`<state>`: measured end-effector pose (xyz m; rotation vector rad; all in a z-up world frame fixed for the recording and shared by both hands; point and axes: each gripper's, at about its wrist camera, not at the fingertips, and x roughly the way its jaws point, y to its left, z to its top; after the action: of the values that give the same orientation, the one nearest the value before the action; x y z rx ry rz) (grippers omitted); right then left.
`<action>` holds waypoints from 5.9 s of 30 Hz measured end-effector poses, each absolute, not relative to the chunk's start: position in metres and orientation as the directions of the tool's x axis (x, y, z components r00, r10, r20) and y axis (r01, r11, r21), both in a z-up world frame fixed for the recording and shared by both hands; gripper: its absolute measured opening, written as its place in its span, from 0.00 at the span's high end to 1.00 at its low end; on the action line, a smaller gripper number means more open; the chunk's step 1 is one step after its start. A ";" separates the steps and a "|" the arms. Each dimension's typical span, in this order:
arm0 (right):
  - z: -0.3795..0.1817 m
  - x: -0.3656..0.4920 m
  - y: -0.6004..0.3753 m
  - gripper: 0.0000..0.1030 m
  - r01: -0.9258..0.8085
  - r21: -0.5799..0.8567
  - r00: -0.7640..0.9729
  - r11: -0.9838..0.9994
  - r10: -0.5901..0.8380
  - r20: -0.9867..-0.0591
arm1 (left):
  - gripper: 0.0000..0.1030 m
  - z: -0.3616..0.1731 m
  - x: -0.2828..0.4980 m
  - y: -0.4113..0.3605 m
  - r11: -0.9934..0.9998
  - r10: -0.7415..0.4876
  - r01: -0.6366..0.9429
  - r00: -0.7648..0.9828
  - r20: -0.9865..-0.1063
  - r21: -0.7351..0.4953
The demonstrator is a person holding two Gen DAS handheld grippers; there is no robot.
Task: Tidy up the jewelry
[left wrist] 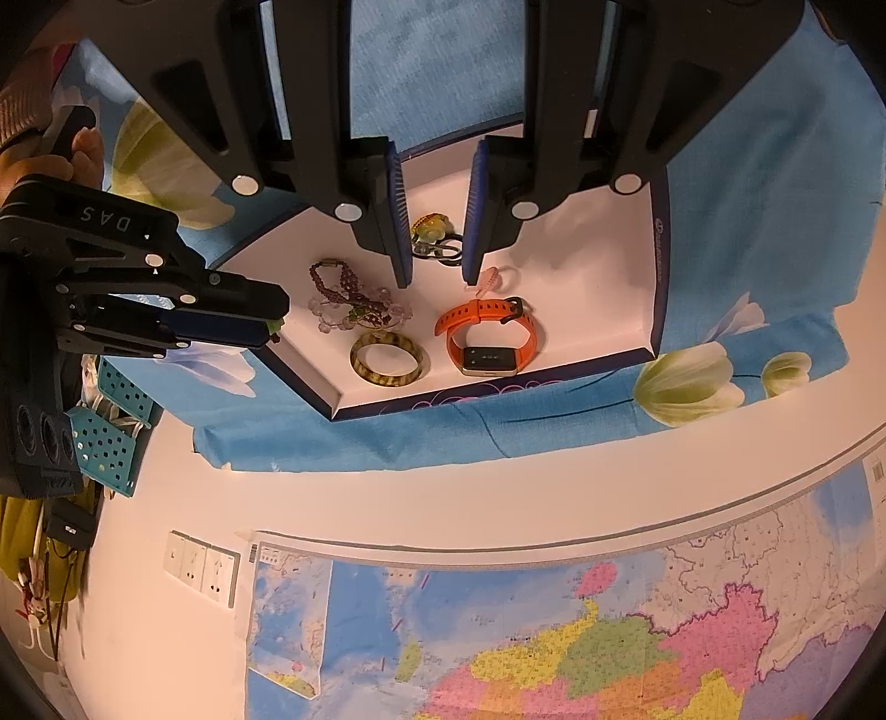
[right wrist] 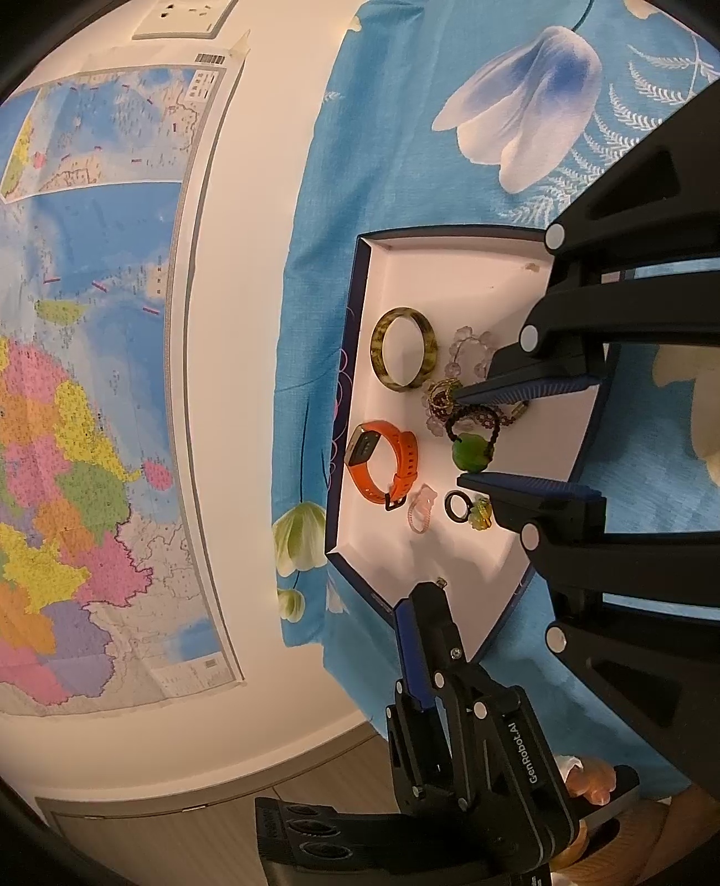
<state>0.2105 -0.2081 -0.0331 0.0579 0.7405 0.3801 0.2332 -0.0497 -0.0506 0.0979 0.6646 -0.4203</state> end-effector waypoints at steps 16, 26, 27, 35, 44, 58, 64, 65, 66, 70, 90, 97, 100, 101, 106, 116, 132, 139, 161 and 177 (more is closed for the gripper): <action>-0.033 0.214 -0.206 0.78 -0.316 0.186 0.673 0.930 0.358 -0.647 | 0.82 -0.051 0.238 -0.050 0.915 -0.341 0.401 0.706 -0.621 -0.046; -0.034 0.215 -0.206 0.78 -0.316 0.187 0.672 0.930 0.359 -0.648 | 0.82 -0.051 0.241 -0.050 0.916 -0.339 0.399 0.706 -0.622 -0.046; -0.034 0.215 -0.206 0.78 -0.316 0.188 0.672 0.930 0.359 -0.648 | 0.82 -0.051 0.241 -0.050 0.916 -0.339 0.399 0.705 -0.622 -0.048; -0.036 0.218 -0.205 0.78 -0.316 0.186 0.671 0.930 0.358 -0.649 | 0.82 -0.052 0.245 -0.049 0.918 -0.336 0.395 0.704 -0.625 -0.049; -0.038 0.222 -0.204 0.78 -0.315 0.185 0.669 0.931 0.356 -0.652 | 0.82 -0.054 0.247 -0.048 0.920 -0.332 0.390 0.706 -0.626 -0.048; -0.040 0.225 -0.203 0.78 -0.315 0.188 0.668 0.931 0.357 -0.652 | 0.82 -0.054 0.248 -0.048 0.920 -0.329 0.390 0.707 -0.626 -0.043; -0.042 0.226 -0.204 0.78 -0.313 0.188 0.666 0.931 0.356 -0.655 | 0.82 -0.055 0.250 -0.050 0.921 -0.326 0.387 0.706 -0.629 -0.043; -0.042 0.226 -0.204 0.78 -0.313 0.188 0.666 0.931 0.356 -0.655 | 0.82 -0.055 0.250 -0.050 0.921 -0.326 0.387 0.706 -0.629 -0.043; -0.042 0.227 -0.204 0.78 -0.313 0.189 0.665 0.931 0.356 -0.656 | 0.82 -0.055 0.251 -0.049 0.921 -0.326 0.386 0.706 -0.629 -0.044; -0.042 0.228 -0.204 0.78 -0.310 0.188 0.666 0.932 0.354 -0.657 | 0.82 -0.056 0.252 -0.049 0.922 -0.323 0.384 0.705 -0.631 -0.043; -0.045 0.235 -0.204 0.78 -0.307 0.194 0.657 0.932 0.356 -0.665 | 0.82 -0.059 0.259 -0.051 0.926 -0.310 0.376 0.702 -0.641 -0.037; -0.046 0.238 -0.203 0.78 -0.307 0.189 0.654 0.933 0.351 -0.670 | 0.82 -0.059 0.261 -0.051 0.926 -0.309 0.376 0.698 -0.646 -0.036; -0.046 0.239 -0.203 0.78 -0.307 0.187 0.654 0.933 0.350 -0.671 | 0.82 -0.060 0.263 -0.051 0.927 -0.306 0.373 0.697 -0.648 -0.036; -0.046 0.239 -0.203 0.78 -0.308 0.186 0.653 0.933 0.349 -0.672 | 0.82 -0.060 0.264 -0.051 0.928 -0.304 0.372 0.697 -0.649 -0.036; -0.047 0.242 -0.202 0.78 -0.306 0.181 0.650 0.935 0.344 -0.678 | 0.82 -0.062 0.267 -0.050 0.930 -0.298 0.365 0.694 -0.656 -0.036; -0.055 0.253 -0.198 0.78 -0.295 0.170 0.637 0.940 0.326 -0.698 | 0.82 -0.071 0.277 -0.049 0.936 -0.289 0.350 0.676 -0.678 -0.050; -0.073 0.263 -0.194 0.75 -0.271 0.157 0.604 0.950 0.295 -0.741 | 0.81 -0.092 0.288 -0.054 0.940 -0.273 0.335 0.633 -0.725 -0.063; -0.064 0.252 -0.199 0.57 -0.255 0.171 0.635 0.952 0.298 -0.713 | 0.62 -0.088 0.280 -0.051 0.940 -0.282 0.334 0.640 -0.715 -0.071; -0.014 0.110 -0.195 0.07 -0.202 0.058 0.849 0.978 0.205 -0.487 | 0.05 -0.035 0.132 0.000 0.980 -0.185 0.199 0.864 -0.468 -0.018; -0.011 0.054 -0.190 0.07 -0.193 0.080 0.876 0.978 0.208 -0.434 | 0.05 -0.021 0.066 0.000 0.988 -0.146 0.154 0.923 -0.357 -0.005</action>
<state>0.0541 -0.1899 -0.0106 0.0342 0.4571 0.2092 0.0657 0.0003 -0.0207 0.0236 0.3649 -0.1538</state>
